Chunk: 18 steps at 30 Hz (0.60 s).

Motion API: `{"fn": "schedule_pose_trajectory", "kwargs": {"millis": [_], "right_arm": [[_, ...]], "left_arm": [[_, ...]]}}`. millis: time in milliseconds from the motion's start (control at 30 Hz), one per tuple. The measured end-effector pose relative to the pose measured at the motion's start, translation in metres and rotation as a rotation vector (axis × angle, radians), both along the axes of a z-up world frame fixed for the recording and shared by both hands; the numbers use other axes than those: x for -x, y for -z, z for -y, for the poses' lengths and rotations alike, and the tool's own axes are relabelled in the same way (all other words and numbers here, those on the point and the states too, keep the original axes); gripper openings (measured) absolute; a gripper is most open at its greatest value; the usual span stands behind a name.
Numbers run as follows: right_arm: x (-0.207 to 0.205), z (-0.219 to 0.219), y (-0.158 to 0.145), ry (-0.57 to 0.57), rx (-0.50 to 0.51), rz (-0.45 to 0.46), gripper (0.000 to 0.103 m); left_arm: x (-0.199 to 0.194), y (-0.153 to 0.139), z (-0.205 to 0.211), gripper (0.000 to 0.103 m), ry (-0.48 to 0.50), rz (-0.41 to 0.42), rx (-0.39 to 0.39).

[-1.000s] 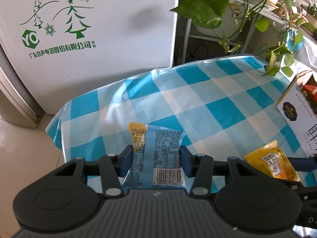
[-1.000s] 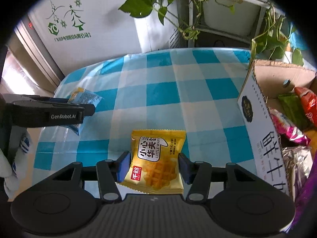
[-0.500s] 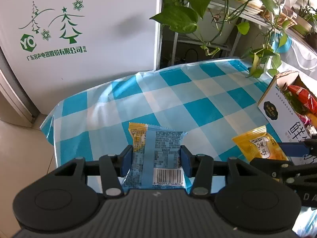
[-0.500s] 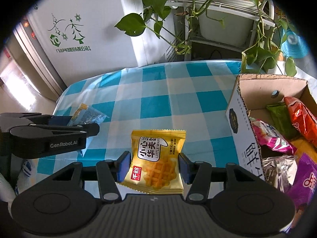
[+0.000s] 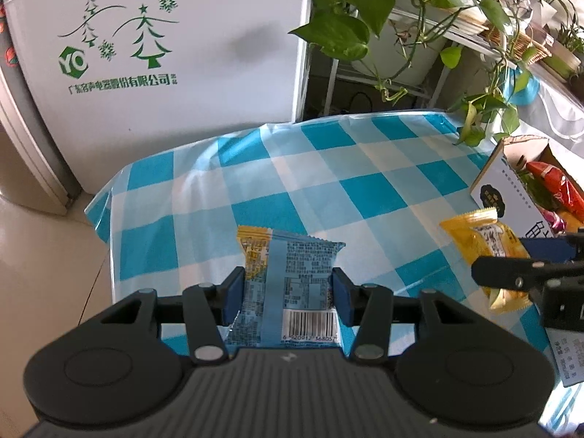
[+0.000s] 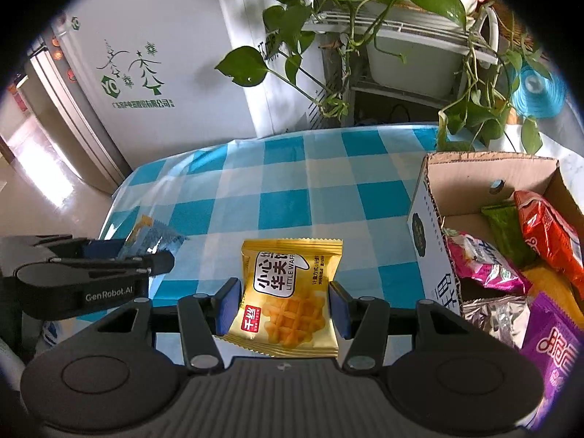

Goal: Organize snacks
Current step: 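Carry the yellow cake packet with the right tool while the left carries the blue packet to the box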

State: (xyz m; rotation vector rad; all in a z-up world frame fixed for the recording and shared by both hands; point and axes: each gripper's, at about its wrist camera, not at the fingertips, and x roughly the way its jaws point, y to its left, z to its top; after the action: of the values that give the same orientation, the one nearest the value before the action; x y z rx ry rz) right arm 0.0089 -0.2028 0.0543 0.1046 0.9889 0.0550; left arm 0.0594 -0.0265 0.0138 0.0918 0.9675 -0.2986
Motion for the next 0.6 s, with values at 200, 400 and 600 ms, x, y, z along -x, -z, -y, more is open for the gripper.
{"fn": "schedule_pose_trajectory", "kwargs": {"millis": [200,400,600], "right_arm": [[0.005,0.002,-0.007,-0.025,0.0,0.013,0.058],[0.011,0.012,-0.02,-0.026,-0.013,0.039,0.058],[0.022,0.031,-0.038,-0.009,-0.018,0.082,0.058]], "left_arm": [[0.017,0.002,-0.005,0.049,-0.032,-0.017,0.034],[0.041,0.006,0.0,0.049,-0.015,-0.02,0.034],[0.059,0.005,0.005,0.049,-0.006,-0.018,0.042]]}}
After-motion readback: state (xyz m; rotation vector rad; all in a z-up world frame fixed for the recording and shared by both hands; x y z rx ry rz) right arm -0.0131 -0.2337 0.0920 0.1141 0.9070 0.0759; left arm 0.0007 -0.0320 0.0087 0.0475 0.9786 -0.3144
